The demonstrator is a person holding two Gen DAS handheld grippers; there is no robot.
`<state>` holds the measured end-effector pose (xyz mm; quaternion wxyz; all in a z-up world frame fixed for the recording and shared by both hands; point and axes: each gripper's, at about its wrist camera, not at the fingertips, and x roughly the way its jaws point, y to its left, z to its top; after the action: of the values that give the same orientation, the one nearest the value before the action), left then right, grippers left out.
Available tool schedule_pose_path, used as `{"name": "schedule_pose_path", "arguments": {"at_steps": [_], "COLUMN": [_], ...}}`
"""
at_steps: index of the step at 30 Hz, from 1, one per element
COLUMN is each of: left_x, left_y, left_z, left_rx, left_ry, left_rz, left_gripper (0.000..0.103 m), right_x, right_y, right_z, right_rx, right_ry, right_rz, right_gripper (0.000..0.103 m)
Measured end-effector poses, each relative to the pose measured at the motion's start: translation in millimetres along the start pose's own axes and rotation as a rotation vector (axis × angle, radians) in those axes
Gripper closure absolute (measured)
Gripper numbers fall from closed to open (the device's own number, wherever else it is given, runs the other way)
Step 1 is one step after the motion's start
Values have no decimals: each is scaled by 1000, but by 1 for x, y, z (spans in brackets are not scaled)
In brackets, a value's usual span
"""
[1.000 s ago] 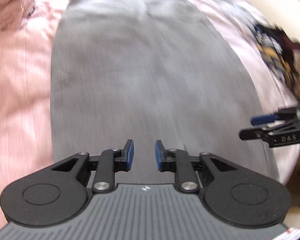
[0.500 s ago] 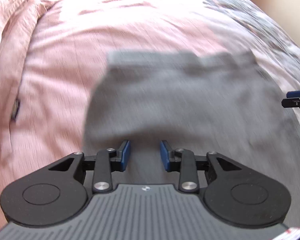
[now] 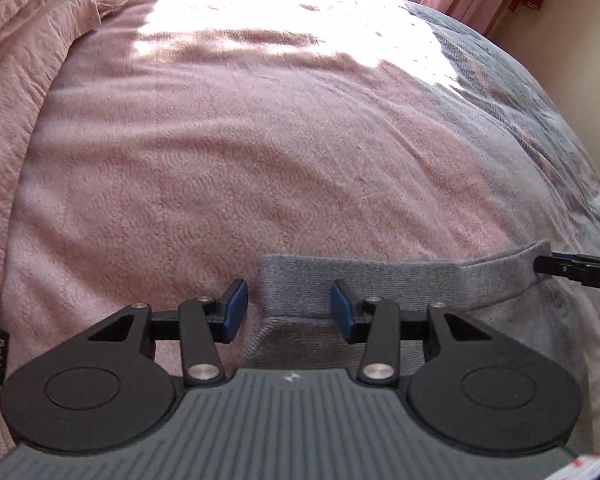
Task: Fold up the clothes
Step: 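Grasp the skirt waistband with both grippers and lift it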
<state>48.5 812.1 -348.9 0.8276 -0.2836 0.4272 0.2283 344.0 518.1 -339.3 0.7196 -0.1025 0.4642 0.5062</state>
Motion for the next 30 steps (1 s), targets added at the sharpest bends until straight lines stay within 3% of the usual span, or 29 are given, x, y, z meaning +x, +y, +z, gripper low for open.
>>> {"name": "schedule_pose_path", "arguments": {"at_steps": [1,2,3,6,9,12,14,16,18,20,22,23,26,28,30], "left_x": [0,-3,-9,-46,-100,-159,-195,-219,-228,-225,-219,-217,-215,-211,-200], "left_y": [-2,-5,-7,-3,-8,-18,-23,-30,-35,-33,-26,-18,-1,10,19], "left_z": [-2,-4,-8,-19,-43,-85,-123,-166,-214,-259,-292,-306,-318,-314,-307], "left_rx": [9,39,74,87,100,135,129,139,124,51,-51,-115,-288,-396,-489], "left_ry": [-6,-26,-53,-161,-268,-339,-353,-322,-222,-98,-1,28,7,-26,-16], "left_rz": [-3,16,24,-60,-138,-187,-203,-201,-193,-147,-134,-133,-156,-171,-185], "left_gripper": [76,83,98,98,98,98,98,97,95,90,85,85,80,70,67], "right_x": [1,-1,-5,-35,-94,-159,-197,-226,-242,-244,-235,-234,-235,-232,-224], "right_y": [0,3,4,12,36,63,76,88,97,101,97,95,86,76,63], "right_z": [-1,-3,-5,-14,-35,-72,-103,-139,-175,-213,-251,-264,-280,-277,-273], "right_rx": [-10,-22,-38,-58,-121,-199,-204,-218,-237,-214,-113,-59,129,276,399], "right_ry": [4,-8,-28,-131,-271,-367,-384,-344,-250,-85,108,144,142,109,76], "right_rz": [24,8,15,35,56,71,100,110,92,45,-27,-45,-13,26,50], "right_gripper": [94,94,94,95,95,95,95,94,94,88,71,70,69,67,64]}}
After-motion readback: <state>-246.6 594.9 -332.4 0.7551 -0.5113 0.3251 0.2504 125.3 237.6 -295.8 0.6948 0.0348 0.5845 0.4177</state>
